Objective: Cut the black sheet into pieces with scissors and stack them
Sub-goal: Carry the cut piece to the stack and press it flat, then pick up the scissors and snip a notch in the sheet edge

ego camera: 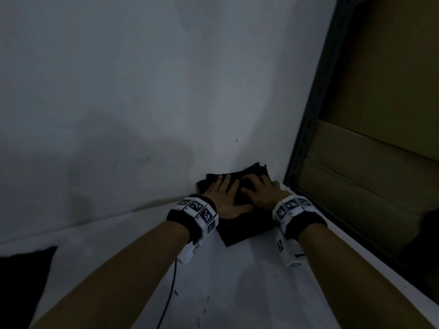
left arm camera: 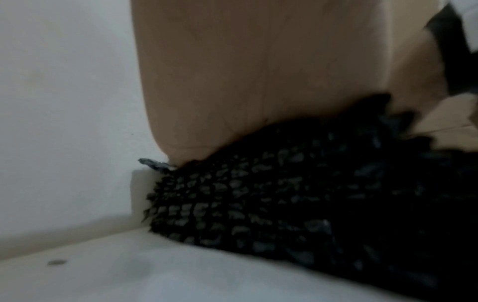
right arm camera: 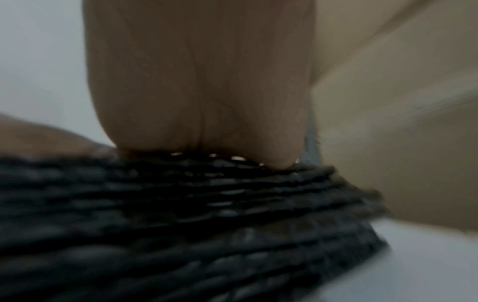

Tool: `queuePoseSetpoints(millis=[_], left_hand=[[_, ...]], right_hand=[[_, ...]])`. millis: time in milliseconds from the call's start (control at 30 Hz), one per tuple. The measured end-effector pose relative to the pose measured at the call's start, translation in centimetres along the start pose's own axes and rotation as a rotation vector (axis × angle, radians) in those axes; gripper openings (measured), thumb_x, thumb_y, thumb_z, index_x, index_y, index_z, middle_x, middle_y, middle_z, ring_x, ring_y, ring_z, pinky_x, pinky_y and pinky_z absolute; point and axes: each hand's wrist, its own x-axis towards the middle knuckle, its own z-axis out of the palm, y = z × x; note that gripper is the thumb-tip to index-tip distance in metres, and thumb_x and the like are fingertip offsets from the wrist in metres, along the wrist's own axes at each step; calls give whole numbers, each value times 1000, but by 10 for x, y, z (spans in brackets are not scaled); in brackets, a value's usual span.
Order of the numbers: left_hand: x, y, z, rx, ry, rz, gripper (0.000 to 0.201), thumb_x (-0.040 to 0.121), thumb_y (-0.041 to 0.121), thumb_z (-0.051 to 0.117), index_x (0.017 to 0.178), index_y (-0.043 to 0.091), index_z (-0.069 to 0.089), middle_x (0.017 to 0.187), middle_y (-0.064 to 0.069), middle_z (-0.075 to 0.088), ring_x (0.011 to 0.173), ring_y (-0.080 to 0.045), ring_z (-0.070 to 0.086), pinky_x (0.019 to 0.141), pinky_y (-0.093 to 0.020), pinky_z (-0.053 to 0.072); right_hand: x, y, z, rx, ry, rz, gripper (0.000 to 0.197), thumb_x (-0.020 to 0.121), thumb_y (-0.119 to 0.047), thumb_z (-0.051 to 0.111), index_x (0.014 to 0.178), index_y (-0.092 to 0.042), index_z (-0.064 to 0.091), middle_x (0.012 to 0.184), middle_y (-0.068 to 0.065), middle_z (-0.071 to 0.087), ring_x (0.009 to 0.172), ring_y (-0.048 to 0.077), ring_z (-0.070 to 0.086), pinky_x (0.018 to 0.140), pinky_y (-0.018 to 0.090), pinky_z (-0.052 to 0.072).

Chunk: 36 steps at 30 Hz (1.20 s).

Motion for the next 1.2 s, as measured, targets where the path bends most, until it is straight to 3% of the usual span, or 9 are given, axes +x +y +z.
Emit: queuePoseSetpoints(millis=[267, 367, 400, 533, 667, 800, 933, 1067, 1200], left_hand=[[-1, 1, -1, 21, -35, -48, 124, 70, 92, 44, 156, 28, -18, 163, -6, -24, 150, -25, -21, 120, -46, -10], [-2, 5, -1, 35, -53, -99, 131, 65, 94, 48, 154, 28, -22, 162, -6, -27, 150, -27, -23, 120, -50, -11], [-3, 6, -2, 41, -56, -112, 133, 65, 93, 49, 154, 25, -22, 162, -6, -26, 150, -27, -22, 120, -50, -11], [1, 5, -1, 49, -76, -163, 146, 57, 98, 48, 154, 16, -24, 163, -9, -22, 151, -29, -17, 122, -52, -4], [-1, 4, 1, 45, -122, -177, 146, 56, 101, 44, 153, 17, -25, 163, -9, -23, 150, -31, -17, 122, -54, -3], [-11, 8, -2, 5, -133, -175, 132, 68, 94, 44, 153, 22, -26, 161, -7, -27, 150, -29, -22, 121, -54, -7], [-22, 5, -4, -94, -171, -187, 126, 75, 85, 50, 151, 23, -28, 159, -11, -31, 149, -27, -22, 121, -44, -8], [-36, -14, -11, -156, -139, -149, 134, 60, 96, 51, 158, 28, -12, 166, -5, -9, 153, -27, 0, 124, -41, 6], [-97, -26, -38, -264, -160, -47, 120, 69, 88, 54, 159, 24, 9, 163, 0, 17, 149, -22, 21, 120, -29, 16]], right_hand=[[18, 10, 16, -124, 49, -82, 62, 92, -78, 15, 151, -57, 13, 167, -9, -2, 153, 22, -8, 120, 55, -4], [36, 19, 21, -77, -19, -152, 126, 49, -103, -11, 156, -44, 15, 168, -7, 1, 154, 23, -5, 123, 55, 2], [40, 21, 22, -50, -29, -138, 128, 48, -105, -9, 157, -42, 14, 168, -7, 3, 155, 23, -2, 123, 52, 4], [42, 16, 21, 46, -61, -64, 82, 91, -78, 28, 158, -38, 4, 167, -5, 4, 154, 21, 2, 125, 43, 3], [49, 17, 20, 21, -85, -88, 91, 86, -84, 24, 159, -33, 6, 168, -3, 2, 154, 21, 0, 125, 43, 3], [53, 19, 26, -14, -52, -83, 125, 52, -106, 3, 158, -39, 7, 167, -8, 6, 154, 19, 2, 124, 46, 4], [41, 15, 23, -81, -10, -31, 82, 88, -83, 23, 157, -43, 9, 167, -11, 2, 154, 19, 0, 122, 54, 0], [24, 9, 17, -272, -4, 0, 80, 87, -84, 18, 156, -47, 0, 167, -10, -5, 154, 24, -6, 118, 61, -9], [-6, -12, 7, -365, 341, -86, 64, 98, -68, 20, 155, -39, 23, 163, -5, 25, 150, 23, 20, 119, 59, -3]])
